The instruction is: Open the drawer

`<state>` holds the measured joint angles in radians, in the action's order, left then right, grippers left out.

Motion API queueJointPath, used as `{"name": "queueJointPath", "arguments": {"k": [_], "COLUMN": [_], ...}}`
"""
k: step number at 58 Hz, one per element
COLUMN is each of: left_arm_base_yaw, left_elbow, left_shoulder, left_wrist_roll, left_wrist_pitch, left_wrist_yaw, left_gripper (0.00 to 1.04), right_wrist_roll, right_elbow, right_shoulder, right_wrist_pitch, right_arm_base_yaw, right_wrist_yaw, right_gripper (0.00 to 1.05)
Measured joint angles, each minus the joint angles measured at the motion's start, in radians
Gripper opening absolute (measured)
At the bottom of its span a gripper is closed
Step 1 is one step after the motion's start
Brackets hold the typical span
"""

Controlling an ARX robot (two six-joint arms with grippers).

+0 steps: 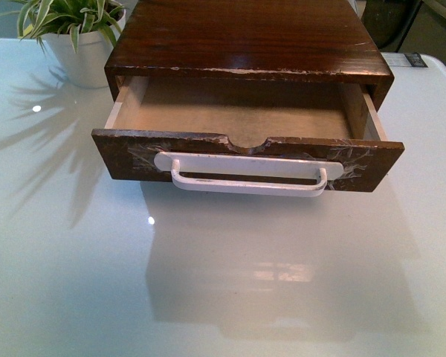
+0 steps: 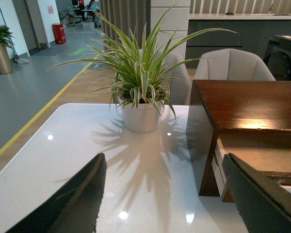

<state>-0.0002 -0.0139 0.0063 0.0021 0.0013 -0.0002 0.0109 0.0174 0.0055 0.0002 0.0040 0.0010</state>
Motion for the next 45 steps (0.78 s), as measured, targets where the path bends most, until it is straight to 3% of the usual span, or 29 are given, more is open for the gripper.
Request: {"name": "queueJointPath", "arguments": {"k": [2, 45], "left_arm_base_yaw": [0.0, 0.0], "left_elbow": [0.0, 0.0], "left_shoulder": [0.0, 0.0], "left_wrist_roll": [0.0, 0.0], "left_wrist_pitch": [0.0, 0.0], "left_wrist_yaw": [0.0, 0.0], "left_gripper": [0.97, 0.96], "right_wrist_roll": [-0.001, -0.001], "right_elbow": [0.0, 0.0], "right_shoulder": [0.0, 0.0], "right_wrist_pitch": [0.0, 0.0], "right_arm_base_yaw": [0.0, 0.0], "right_wrist_yaw": [0.0, 0.0], "right_gripper": [0.97, 0.96]}}
